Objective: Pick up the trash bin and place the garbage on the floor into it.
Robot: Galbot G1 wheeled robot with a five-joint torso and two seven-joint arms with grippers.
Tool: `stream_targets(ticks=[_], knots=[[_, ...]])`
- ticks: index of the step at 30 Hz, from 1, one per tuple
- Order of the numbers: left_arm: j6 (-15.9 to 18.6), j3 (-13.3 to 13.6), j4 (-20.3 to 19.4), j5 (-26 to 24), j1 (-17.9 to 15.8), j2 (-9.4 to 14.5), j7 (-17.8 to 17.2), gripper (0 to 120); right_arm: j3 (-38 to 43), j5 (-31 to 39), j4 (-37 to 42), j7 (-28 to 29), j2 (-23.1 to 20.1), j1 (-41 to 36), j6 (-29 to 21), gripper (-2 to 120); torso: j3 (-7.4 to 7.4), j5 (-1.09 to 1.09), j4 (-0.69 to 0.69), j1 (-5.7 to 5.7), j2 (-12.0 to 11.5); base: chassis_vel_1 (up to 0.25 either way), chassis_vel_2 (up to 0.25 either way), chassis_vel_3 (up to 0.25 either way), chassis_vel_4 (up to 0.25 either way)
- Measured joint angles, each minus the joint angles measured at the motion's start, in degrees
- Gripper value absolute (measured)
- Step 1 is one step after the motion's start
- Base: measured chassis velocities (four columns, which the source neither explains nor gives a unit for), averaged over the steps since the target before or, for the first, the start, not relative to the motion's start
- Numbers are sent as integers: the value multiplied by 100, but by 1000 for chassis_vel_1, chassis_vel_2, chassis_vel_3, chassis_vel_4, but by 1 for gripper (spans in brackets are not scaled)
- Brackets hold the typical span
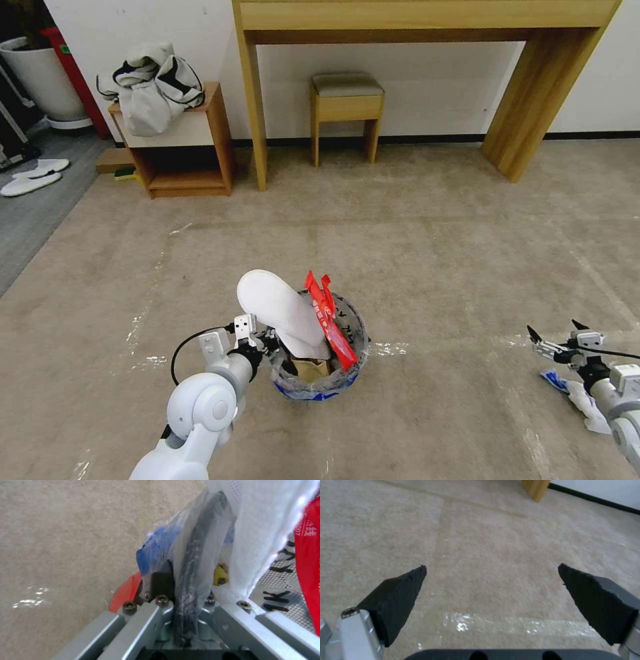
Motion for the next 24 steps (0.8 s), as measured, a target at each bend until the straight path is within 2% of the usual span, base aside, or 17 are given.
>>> stream_targets(ticks=[13, 24], knots=[[-11, 8, 70, -136, -79, -36, 4, 1, 3, -30, 4, 1, -28, -13, -34, 100, 0, 0, 1, 0, 0, -16, -22, -11, -16], [-18, -5, 149, 8, -115, -44, 8, 1, -86, -141, -149, -64, 42, 28, -5, 100, 0, 0, 0, 0, 0, 0, 0, 0, 0]])
